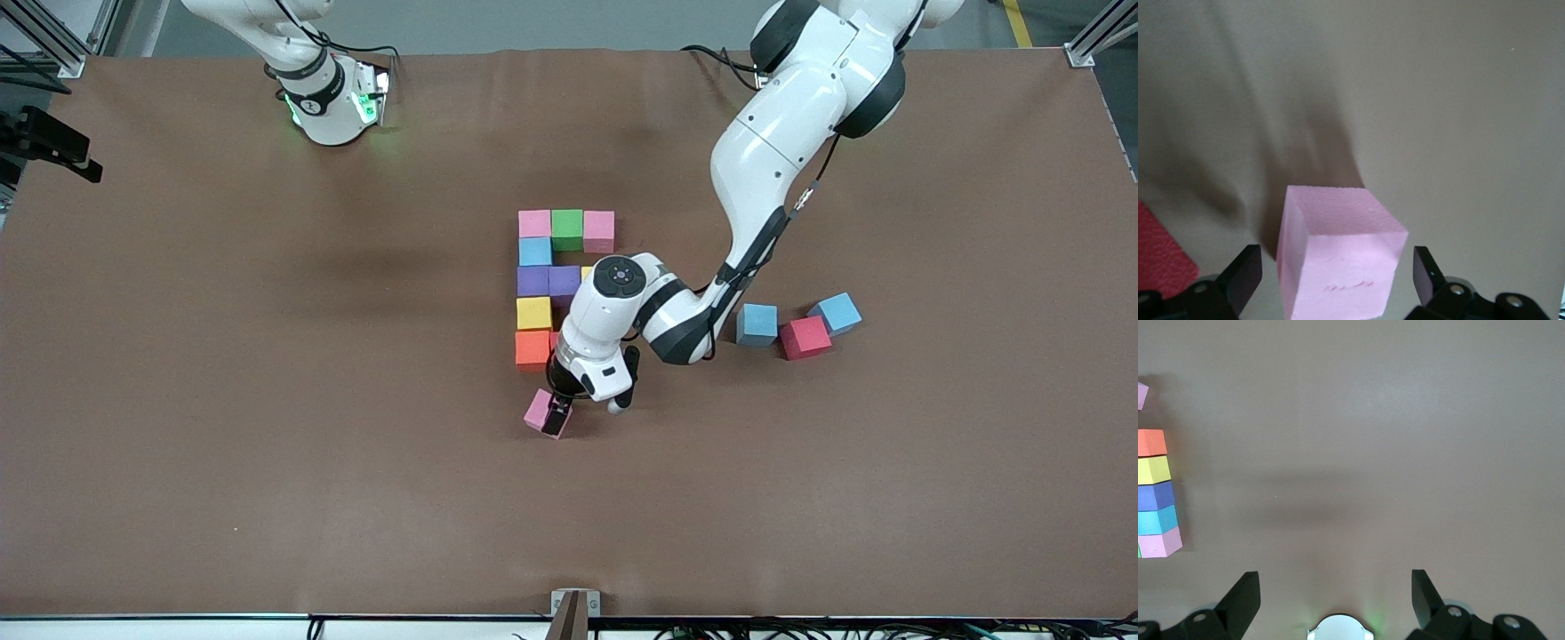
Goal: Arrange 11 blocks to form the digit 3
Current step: 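Close the left gripper on the pink cube and lift it, then carry the pink cube with the left gripper beside the red cube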
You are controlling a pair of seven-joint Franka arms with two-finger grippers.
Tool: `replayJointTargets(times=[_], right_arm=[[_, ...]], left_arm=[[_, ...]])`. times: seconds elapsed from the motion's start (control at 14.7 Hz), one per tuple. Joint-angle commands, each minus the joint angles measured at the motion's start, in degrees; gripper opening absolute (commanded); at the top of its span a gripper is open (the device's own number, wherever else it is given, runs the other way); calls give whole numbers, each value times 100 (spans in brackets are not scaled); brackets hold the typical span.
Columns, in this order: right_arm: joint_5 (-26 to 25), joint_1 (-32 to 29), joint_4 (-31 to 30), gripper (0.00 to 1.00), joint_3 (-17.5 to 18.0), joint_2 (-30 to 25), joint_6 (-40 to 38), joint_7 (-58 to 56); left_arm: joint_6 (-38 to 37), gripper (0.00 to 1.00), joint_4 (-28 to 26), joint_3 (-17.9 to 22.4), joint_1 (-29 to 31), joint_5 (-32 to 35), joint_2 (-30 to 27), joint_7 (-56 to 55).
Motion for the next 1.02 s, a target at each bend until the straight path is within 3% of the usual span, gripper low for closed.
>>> replayJointTargets(times=[0.0,0.54,0.61,0.82,0.88,0.95], right_arm=[[81,-45,-52,100,56,-120,-36,106],[55,-45,-52,100,56,-129,-71,106],[55,-45,-52,100,56,-129,-80,106],[55,-36,-60,100,65,-164,-98,106],[55,-36,-60,100,65,-164,-98,106],[46,-36,-60,100,65,-164,-98,106]], left_arm=[[37,100,369,30,-39,-83,229,214],[90,100,387,56,-48,-91,344,583],[90,90,387,56,-48,-83,344,592],[81,44,387,47,-31,-91,291,592],[55,35,378,39,-13,-135,256,601],[20,31,378,39,-4,-240,204,593]])
